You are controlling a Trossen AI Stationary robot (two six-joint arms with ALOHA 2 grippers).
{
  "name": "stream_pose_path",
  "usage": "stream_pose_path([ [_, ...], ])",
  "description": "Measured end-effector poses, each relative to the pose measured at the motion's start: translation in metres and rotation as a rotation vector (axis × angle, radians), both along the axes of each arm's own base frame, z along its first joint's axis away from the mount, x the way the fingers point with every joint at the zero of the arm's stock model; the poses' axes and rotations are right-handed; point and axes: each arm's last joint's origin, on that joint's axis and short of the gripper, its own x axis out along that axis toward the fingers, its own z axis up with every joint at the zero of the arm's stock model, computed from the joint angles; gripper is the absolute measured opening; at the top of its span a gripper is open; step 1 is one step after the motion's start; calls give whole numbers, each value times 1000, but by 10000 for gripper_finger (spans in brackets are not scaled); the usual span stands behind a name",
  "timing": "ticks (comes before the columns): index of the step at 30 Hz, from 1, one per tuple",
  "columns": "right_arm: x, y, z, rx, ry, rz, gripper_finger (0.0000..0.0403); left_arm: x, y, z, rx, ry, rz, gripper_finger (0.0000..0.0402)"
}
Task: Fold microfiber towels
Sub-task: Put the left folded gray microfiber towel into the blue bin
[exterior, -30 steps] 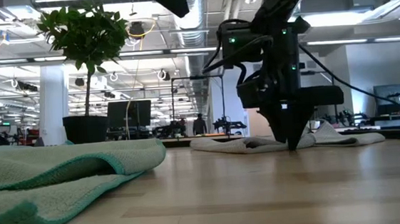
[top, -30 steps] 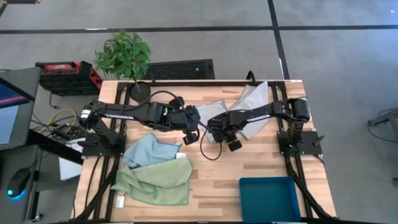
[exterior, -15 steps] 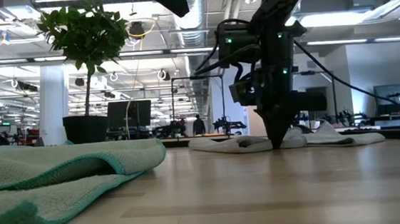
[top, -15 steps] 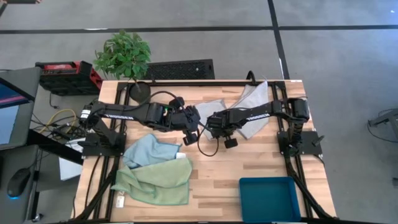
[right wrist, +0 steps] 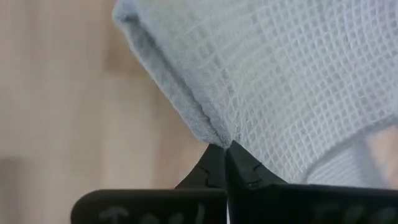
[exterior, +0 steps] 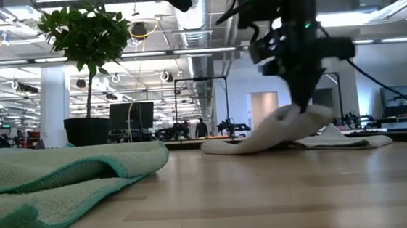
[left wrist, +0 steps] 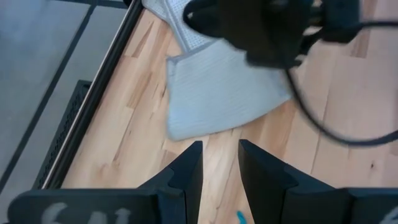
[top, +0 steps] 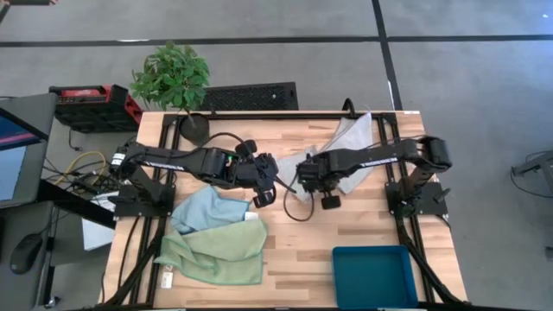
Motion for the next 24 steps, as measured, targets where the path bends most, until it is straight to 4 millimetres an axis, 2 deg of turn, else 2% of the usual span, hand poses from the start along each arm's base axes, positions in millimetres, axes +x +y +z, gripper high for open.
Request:
stream_pose_path([
  [8, -32, 42, 33, 168, 44, -23, 2, -1, -4, 0, 6, 3, -19, 96],
  [14, -54, 77, 52, 271, 34, 50, 3, -1, -5, 0, 9, 4, -23, 96],
  [19, -66, 107, 59, 350, 28, 132, 4, -1, -5, 0, 9, 4, -24, 96],
  [24, -64, 137, 56, 394, -48, 199, 4, -1, -6, 0, 8, 2, -24, 96],
])
